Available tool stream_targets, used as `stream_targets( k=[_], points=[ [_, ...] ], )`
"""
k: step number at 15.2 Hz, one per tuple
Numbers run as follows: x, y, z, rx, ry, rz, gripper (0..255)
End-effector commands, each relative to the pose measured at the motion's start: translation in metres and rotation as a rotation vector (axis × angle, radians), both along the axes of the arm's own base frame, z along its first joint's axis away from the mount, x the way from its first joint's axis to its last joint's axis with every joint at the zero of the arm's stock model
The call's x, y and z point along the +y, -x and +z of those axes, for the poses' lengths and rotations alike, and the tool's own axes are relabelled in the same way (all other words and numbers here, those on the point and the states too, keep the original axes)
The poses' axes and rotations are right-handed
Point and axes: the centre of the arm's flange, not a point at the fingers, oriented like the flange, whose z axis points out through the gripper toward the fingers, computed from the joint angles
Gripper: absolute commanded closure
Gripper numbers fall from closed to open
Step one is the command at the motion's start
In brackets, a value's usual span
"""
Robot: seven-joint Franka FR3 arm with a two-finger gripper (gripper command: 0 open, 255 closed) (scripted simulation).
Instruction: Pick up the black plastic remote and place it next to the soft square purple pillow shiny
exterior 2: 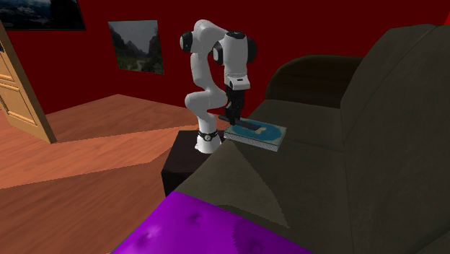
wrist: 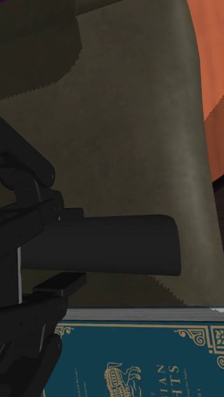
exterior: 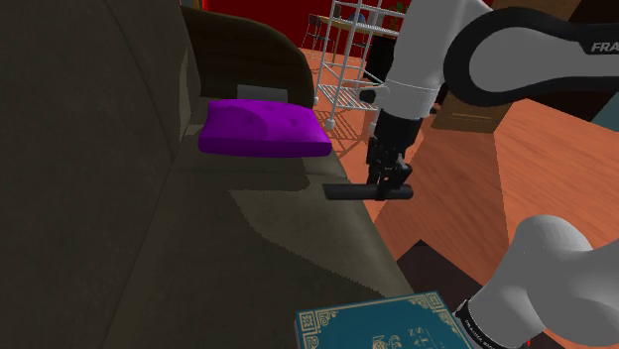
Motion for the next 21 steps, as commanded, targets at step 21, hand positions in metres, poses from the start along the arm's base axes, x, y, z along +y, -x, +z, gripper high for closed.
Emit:
stream_targets(
  k=[21],
  points=[
    [-0.019, -0.196, 0.034, 0.0, 0.0, 0.0, 255]
  ],
)
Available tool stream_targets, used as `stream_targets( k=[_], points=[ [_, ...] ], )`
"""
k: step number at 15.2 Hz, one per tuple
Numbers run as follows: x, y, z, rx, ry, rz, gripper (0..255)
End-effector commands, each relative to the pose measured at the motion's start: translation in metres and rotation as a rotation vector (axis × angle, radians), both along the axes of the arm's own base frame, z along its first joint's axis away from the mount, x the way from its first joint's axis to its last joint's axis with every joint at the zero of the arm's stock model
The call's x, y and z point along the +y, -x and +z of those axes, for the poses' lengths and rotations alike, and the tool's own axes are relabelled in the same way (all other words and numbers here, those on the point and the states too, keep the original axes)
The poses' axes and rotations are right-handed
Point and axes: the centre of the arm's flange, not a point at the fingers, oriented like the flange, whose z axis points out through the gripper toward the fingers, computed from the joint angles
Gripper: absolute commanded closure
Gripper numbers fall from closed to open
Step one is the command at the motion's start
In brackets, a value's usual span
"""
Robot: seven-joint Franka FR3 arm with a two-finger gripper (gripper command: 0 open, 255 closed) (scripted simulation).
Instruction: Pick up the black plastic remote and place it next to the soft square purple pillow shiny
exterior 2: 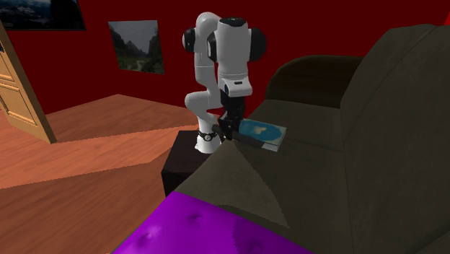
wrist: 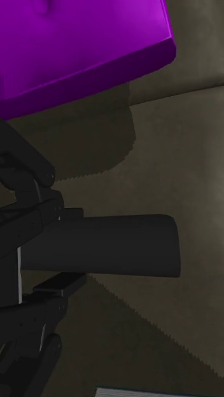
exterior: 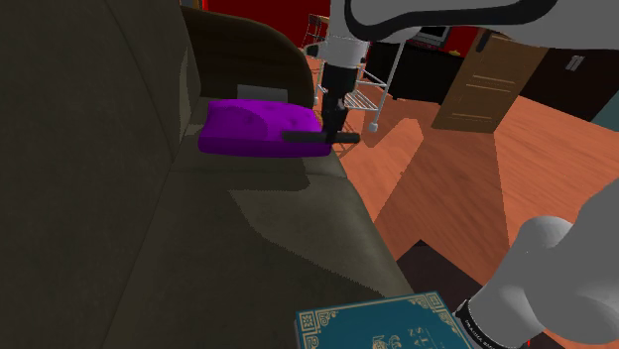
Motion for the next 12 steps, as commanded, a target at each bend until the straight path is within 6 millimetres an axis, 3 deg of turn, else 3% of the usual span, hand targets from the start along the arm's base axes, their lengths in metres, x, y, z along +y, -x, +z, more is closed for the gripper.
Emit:
stream_targets(
  k=[1, 8, 12],
  points=[
    [0.0, -0.029, 0.002, 0.0, 0.0, 0.0, 255],
    [-0.009, -0.121, 0.002, 0.0, 0.0, 0.0, 255],
    [-0.009, -0.121, -0.019, 0.0, 0.0, 0.0, 255]
  ],
)
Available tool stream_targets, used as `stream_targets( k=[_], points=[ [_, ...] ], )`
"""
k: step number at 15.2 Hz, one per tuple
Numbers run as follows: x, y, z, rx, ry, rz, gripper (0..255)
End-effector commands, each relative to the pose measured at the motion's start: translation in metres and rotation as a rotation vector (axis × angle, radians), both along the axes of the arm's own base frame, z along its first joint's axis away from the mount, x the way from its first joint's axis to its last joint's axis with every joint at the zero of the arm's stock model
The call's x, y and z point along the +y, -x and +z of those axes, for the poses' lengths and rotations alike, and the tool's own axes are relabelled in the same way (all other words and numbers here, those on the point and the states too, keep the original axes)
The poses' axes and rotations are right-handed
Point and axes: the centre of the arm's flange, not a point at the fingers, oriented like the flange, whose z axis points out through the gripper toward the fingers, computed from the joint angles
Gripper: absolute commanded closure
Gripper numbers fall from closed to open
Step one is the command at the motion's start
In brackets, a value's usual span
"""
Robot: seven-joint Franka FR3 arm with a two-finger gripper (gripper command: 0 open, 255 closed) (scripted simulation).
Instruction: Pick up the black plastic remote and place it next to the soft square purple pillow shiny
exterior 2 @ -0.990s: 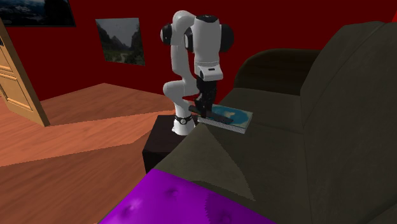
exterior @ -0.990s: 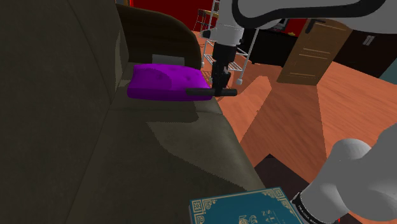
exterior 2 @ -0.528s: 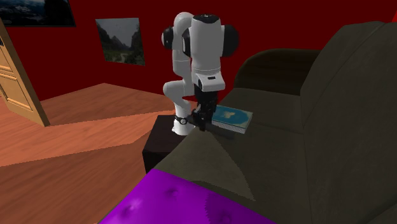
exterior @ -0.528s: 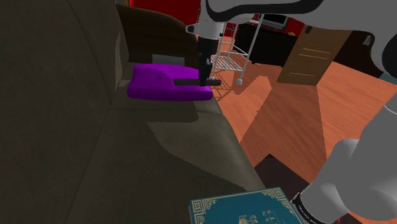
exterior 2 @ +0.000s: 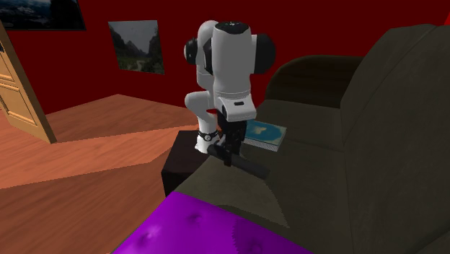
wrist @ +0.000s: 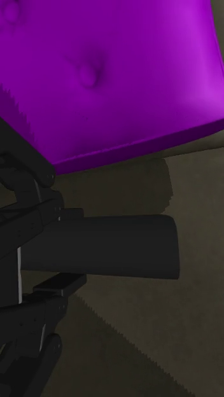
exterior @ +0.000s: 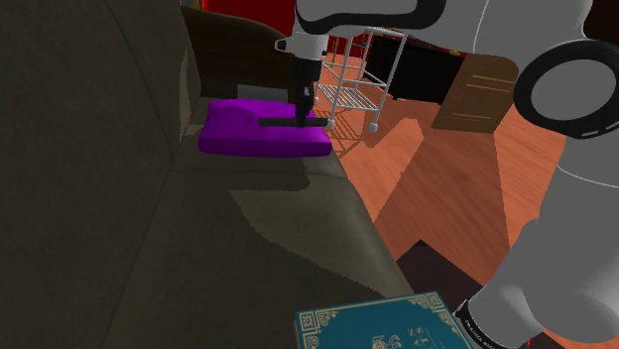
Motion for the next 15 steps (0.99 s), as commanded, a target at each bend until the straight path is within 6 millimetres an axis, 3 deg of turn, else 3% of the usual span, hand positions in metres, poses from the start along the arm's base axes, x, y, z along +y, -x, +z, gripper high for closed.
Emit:
stream_targets(
  k=[1, 15],
  points=[
    [-0.001, 0.0, -0.01, -0.001, 0.0, 0.0, 255],
    [-0.001, 0.0, -0.084, -0.001, 0.0, 0.0, 255]
  ],
)
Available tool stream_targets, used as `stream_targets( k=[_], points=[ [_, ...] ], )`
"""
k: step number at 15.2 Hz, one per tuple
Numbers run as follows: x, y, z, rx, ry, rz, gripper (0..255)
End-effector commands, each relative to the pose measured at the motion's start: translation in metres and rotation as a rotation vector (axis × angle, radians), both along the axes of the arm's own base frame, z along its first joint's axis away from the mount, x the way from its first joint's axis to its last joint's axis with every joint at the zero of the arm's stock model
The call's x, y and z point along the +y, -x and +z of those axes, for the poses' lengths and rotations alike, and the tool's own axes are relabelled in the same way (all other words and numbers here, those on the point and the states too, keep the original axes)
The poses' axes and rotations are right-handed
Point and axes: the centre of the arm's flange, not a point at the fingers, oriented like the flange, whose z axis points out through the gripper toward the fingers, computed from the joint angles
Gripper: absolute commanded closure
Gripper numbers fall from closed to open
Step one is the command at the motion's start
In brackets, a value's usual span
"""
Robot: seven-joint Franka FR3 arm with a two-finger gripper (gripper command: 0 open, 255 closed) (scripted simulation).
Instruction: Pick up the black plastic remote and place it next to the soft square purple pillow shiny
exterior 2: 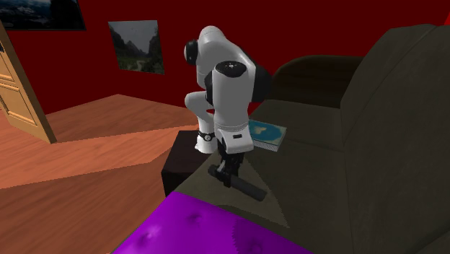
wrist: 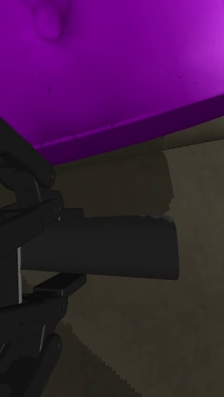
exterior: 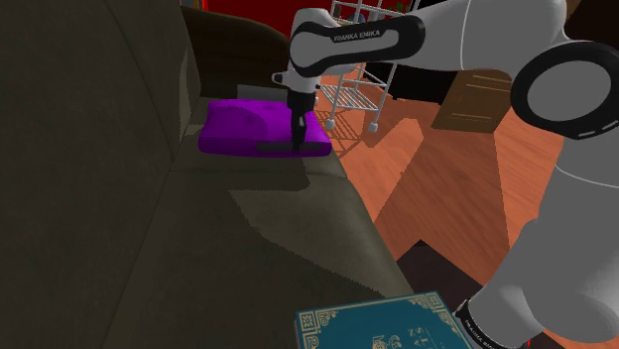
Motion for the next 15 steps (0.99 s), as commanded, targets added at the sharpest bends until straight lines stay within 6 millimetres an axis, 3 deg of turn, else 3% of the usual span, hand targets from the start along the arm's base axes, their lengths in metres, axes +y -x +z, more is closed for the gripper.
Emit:
stream_targets(
  k=[1, 15],
  points=[
    [0.0, 0.001, -0.01, -0.001, 0.0, 0.0, 255],
    [0.0, 0.001, -0.084, -0.001, 0.0, 0.0, 255]
  ],
)
